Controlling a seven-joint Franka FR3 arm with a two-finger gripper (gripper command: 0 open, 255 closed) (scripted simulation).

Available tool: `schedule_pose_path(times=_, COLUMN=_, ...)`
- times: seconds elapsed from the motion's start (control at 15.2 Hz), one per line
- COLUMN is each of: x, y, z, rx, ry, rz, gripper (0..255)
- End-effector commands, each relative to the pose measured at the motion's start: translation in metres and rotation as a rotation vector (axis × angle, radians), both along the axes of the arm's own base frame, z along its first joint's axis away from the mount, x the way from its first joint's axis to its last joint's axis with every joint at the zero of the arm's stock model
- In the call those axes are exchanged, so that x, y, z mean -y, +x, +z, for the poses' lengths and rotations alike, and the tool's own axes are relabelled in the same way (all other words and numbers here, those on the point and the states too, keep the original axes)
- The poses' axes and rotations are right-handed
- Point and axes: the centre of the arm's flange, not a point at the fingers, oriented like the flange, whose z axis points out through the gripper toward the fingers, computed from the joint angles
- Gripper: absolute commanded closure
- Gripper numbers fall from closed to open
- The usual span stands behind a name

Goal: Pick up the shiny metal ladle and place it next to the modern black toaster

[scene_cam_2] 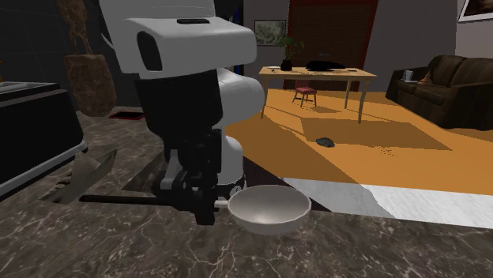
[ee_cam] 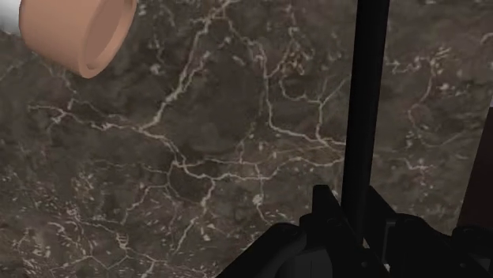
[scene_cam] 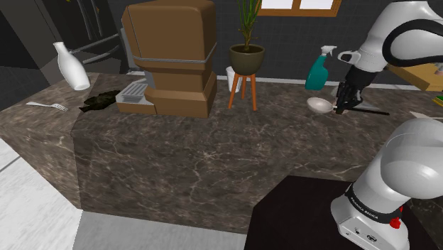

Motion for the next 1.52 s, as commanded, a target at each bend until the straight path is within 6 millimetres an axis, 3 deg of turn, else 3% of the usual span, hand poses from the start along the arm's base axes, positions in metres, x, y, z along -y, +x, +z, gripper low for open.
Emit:
schedule_pose_path(times=0.0, x=0.000, y=0.000, z=0.011, rx=0.000, ry=0.000, rz=0.000, gripper=255)
schedule_pose_path(times=1.45, x=0.000, y=0.000, z=0.127, rx=0.000, ry=0.000, rz=0.000, gripper=255)
